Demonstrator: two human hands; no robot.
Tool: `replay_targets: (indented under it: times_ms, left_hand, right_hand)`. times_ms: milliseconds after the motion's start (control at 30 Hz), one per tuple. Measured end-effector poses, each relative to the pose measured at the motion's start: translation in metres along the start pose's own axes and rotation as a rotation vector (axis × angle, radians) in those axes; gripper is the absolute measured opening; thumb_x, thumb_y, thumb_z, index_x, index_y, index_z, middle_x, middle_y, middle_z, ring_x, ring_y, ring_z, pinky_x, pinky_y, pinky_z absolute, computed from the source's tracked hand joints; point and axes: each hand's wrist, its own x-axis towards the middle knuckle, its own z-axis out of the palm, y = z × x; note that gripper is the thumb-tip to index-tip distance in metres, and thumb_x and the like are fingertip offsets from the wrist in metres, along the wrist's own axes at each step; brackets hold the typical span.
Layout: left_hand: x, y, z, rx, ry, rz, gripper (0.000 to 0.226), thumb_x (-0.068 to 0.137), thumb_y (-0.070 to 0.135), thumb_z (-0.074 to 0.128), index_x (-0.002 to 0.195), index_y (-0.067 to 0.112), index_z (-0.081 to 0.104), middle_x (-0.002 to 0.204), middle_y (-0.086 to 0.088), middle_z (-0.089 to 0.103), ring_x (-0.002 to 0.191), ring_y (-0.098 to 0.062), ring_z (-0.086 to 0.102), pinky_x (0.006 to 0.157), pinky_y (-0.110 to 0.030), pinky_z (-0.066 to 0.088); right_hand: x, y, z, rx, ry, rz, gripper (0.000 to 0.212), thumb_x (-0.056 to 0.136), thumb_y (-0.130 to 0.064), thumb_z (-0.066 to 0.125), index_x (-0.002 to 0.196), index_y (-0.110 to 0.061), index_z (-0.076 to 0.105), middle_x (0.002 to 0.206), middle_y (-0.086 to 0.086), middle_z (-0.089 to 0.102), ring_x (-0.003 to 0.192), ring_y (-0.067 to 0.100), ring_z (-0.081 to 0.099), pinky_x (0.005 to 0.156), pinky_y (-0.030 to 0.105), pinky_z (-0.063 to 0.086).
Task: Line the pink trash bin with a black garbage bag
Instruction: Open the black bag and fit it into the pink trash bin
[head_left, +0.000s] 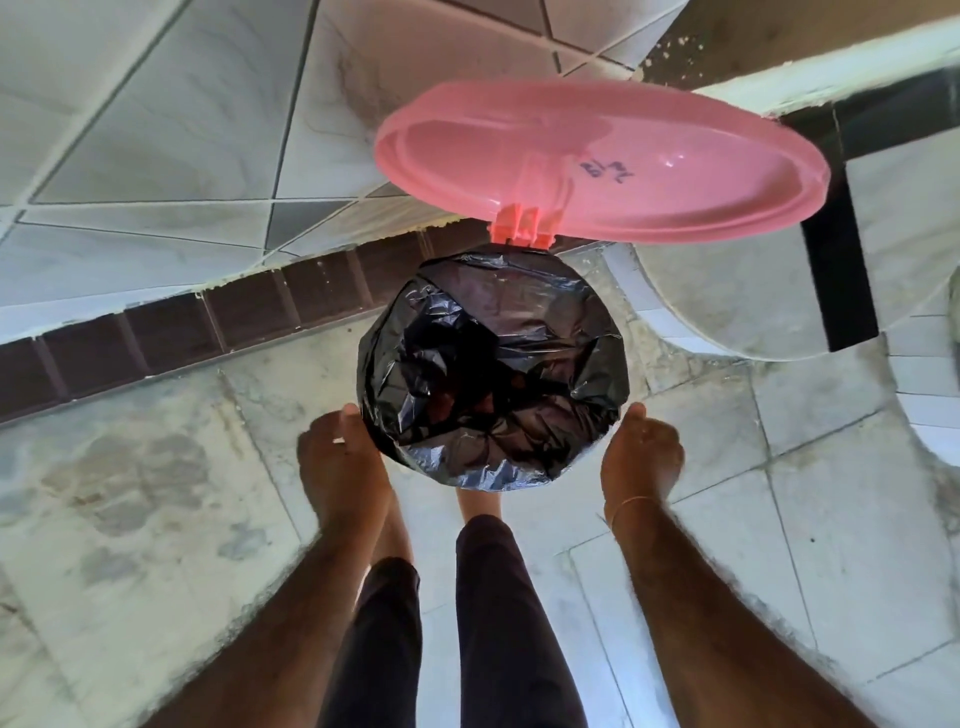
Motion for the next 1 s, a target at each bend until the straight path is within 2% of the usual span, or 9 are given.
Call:
replay_targets:
  times_ms: [100, 233, 267, 400, 500, 633, 733, 833, 1000]
  left_hand:
    - [-0.015, 0.019, 0.003, 0.07, 0.004, 0.62, 0.022, 0.09, 0.022, 0.048, 0.096, 0.007, 0.063, 0.094, -0.011, 0.06, 0.092, -0.028, 0.055, 0.08, -0.035, 0.044]
    - [-0.042, 0.027, 0.037, 0.569, -0.474, 0.937, 0.034, 0.088, 0.03, 0.052, 0.116, 0.01, 0.059, 0.105, -0.006, 0.06, 0.097, -0.026, 0.056, 0.084, -0.04, 0.047]
    - [-0.044, 0.02, 0.041, 0.74, -0.511, 0.915, 0.04, 0.087, 0.034, 0.052, 0.119, 0.011, 0.058, 0.108, -0.006, 0.061, 0.102, -0.027, 0.055, 0.087, -0.041, 0.046]
    - [-0.039, 0.002, 0.034, 0.983, -0.536, 0.98, 0.035, 0.082, 0.035, 0.046, 0.092, 0.013, 0.07, 0.087, -0.007, 0.068, 0.092, -0.029, 0.059, 0.087, -0.04, 0.046]
    - [-0.033, -0.006, 0.031, 0.944, -0.503, 1.087, 0.032, 0.081, 0.034, 0.044, 0.082, 0.015, 0.07, 0.079, -0.005, 0.067, 0.083, -0.027, 0.059, 0.085, -0.038, 0.044]
    - [-0.031, 0.01, 0.019, 0.786, -0.434, 1.124, 0.024, 0.086, 0.028, 0.049, 0.086, 0.013, 0.067, 0.089, -0.006, 0.064, 0.094, -0.028, 0.058, 0.085, -0.042, 0.046]
    - [-0.027, 0.046, 0.03, 0.528, -0.512, 0.996, 0.026, 0.088, 0.021, 0.045, 0.098, 0.012, 0.067, 0.091, -0.005, 0.065, 0.087, -0.026, 0.061, 0.076, -0.042, 0.051]
    - [0.002, 0.074, 0.056, 0.33, -0.73, 0.521, 0.034, 0.09, 0.012, 0.045, 0.119, 0.017, 0.063, 0.111, -0.007, 0.069, 0.098, -0.022, 0.065, 0.084, -0.031, 0.052]
    - [0.049, 0.105, 0.064, -0.066, -0.6, -0.018, 0.05, 0.092, -0.003, 0.041, 0.139, 0.013, 0.048, 0.089, 0.012, 0.059, 0.06, 0.002, 0.042, 0.037, -0.001, 0.031]
  right_hand:
    - [-0.018, -0.016, 0.001, 0.001, 0.136, -0.661, 0.022, 0.089, -0.022, 0.05, 0.091, -0.006, 0.065, 0.093, 0.013, 0.064, 0.09, 0.03, 0.056, 0.081, 0.04, 0.049]
    - [-0.042, -0.059, 0.043, -0.197, -0.819, -0.556, 0.037, 0.087, -0.004, 0.048, 0.122, -0.014, 0.058, 0.104, 0.011, 0.067, 0.094, 0.025, 0.063, 0.085, 0.032, 0.052]
    - [-0.03, -0.067, 0.054, -0.331, -0.881, -0.499, 0.043, 0.087, -0.004, 0.05, 0.129, -0.013, 0.054, 0.109, 0.013, 0.066, 0.099, 0.026, 0.063, 0.088, 0.032, 0.051]
    - [0.029, -0.124, 0.063, -0.59, -0.586, -0.473, 0.035, 0.097, -0.007, 0.041, 0.128, 0.004, 0.054, 0.121, 0.025, 0.062, 0.111, 0.034, 0.06, 0.098, 0.04, 0.045]
    - [0.036, -0.151, 0.053, -0.363, -0.758, -0.299, 0.031, 0.1, -0.009, 0.037, 0.124, 0.001, 0.055, 0.113, 0.02, 0.062, 0.094, 0.026, 0.059, 0.094, 0.04, 0.048]
    - [0.02, -0.137, 0.046, -0.546, -0.633, -0.51, 0.028, 0.098, -0.01, 0.041, 0.108, 0.0, 0.065, 0.107, 0.021, 0.067, 0.105, 0.035, 0.061, 0.087, 0.037, 0.047]
    - [-0.004, -0.105, 0.042, -0.367, -0.536, -0.606, 0.025, 0.091, -0.014, 0.048, 0.095, -0.008, 0.071, 0.097, 0.013, 0.073, 0.094, 0.029, 0.067, 0.085, 0.035, 0.053]
    - [-0.008, -0.076, 0.056, -0.44, -0.782, -0.557, 0.031, 0.087, -0.016, 0.048, 0.112, -0.011, 0.066, 0.106, 0.011, 0.072, 0.095, 0.025, 0.065, 0.089, 0.033, 0.05]
    - [0.038, -0.089, 0.05, 0.021, -0.561, -0.16, 0.044, 0.083, -0.02, 0.051, 0.122, -0.003, 0.058, 0.094, 0.001, 0.061, 0.086, 0.018, 0.056, 0.09, 0.042, 0.05]
